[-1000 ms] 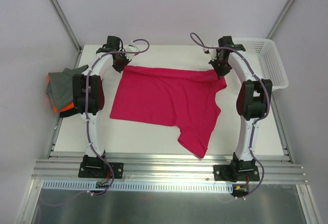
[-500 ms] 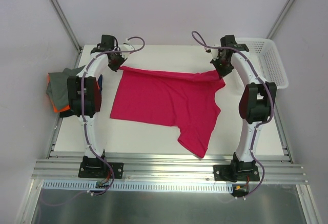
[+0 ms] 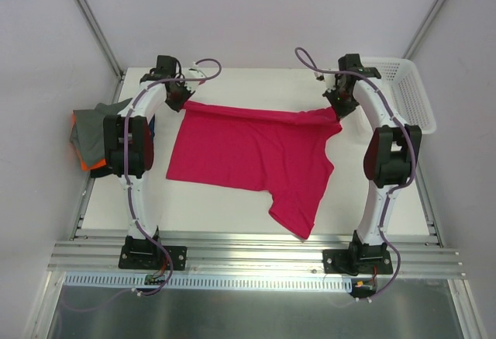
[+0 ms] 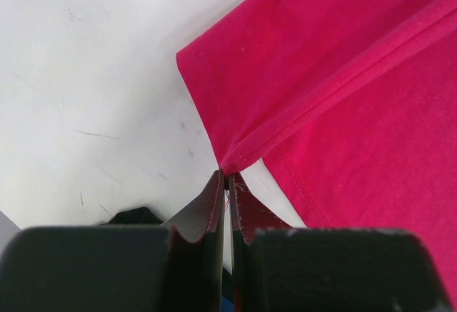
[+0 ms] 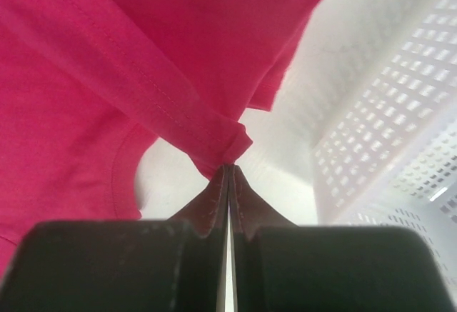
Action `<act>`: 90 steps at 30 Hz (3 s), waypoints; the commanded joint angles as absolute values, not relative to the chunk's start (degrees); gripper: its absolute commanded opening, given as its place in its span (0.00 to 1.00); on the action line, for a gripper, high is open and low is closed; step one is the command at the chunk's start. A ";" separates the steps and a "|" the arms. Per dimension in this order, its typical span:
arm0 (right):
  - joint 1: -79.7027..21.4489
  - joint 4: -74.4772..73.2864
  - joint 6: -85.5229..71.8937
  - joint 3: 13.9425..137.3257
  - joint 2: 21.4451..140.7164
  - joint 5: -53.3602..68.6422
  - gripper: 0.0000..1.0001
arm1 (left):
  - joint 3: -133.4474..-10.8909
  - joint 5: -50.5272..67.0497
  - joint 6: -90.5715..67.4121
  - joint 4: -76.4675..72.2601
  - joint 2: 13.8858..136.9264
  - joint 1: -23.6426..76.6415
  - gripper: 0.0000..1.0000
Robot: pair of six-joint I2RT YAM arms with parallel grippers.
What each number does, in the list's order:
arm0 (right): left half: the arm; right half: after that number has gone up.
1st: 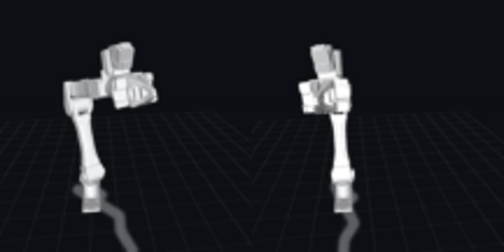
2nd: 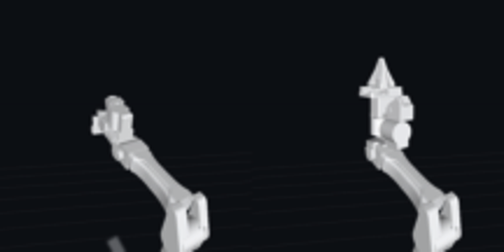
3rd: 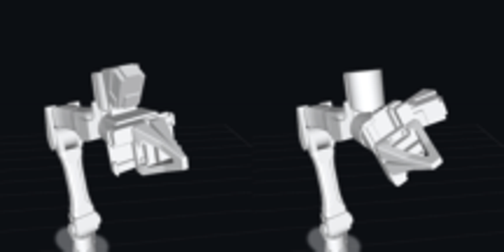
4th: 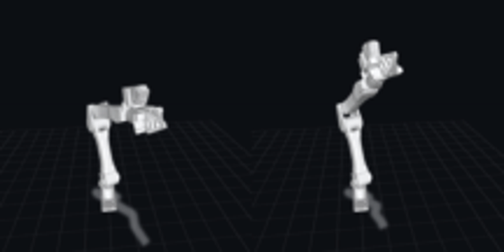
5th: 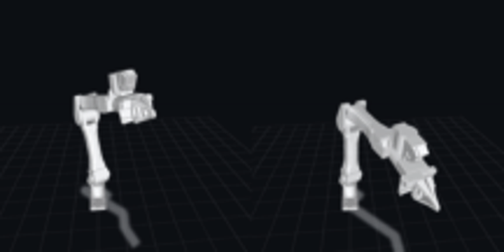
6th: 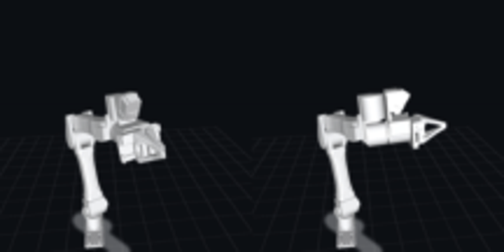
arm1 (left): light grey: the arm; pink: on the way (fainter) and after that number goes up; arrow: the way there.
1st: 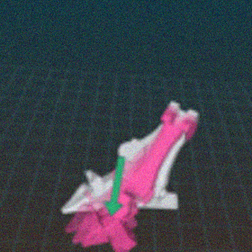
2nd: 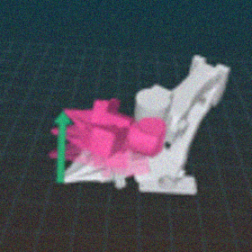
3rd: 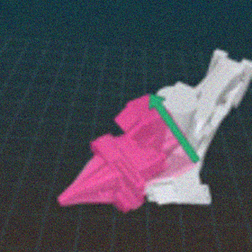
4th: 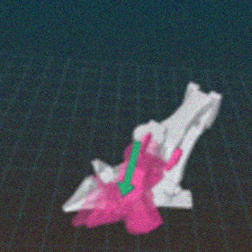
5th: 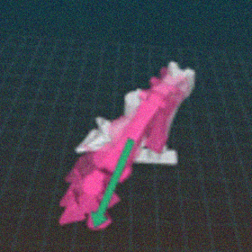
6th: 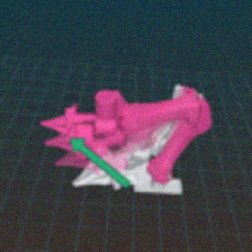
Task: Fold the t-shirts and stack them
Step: Fold the flattened tshirt in 1/3 of the way
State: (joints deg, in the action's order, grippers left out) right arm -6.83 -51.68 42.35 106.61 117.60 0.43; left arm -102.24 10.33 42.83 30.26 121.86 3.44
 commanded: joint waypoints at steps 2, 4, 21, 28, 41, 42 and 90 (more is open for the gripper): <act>-4.31 -52.64 41.75 111.79 116.19 -1.50 0.00 | -104.68 12.22 43.06 31.20 121.20 3.96 0.00; -4.31 -53.17 41.84 111.53 115.67 -1.41 0.00 | -104.41 12.30 43.07 31.29 121.20 4.04 0.00; -4.66 -54.23 41.22 105.29 111.97 1.76 0.00 | -100.20 13.36 42.36 32.25 119.09 4.31 0.00; -5.27 -54.67 41.48 104.06 111.36 2.37 0.00 | -98.00 13.54 42.36 32.43 117.69 4.31 0.00; -5.97 -54.58 41.57 99.49 110.30 3.78 0.00 | -97.55 12.57 41.05 32.52 117.77 4.22 0.00; -6.06 -54.93 41.75 99.93 110.65 3.87 0.00 | -97.82 12.48 40.87 32.43 118.03 4.22 0.00; -15.46 -55.55 35.33 125.95 134.20 14.41 0.48 | -111.27 16.34 14.51 33.49 119.10 8.26 0.84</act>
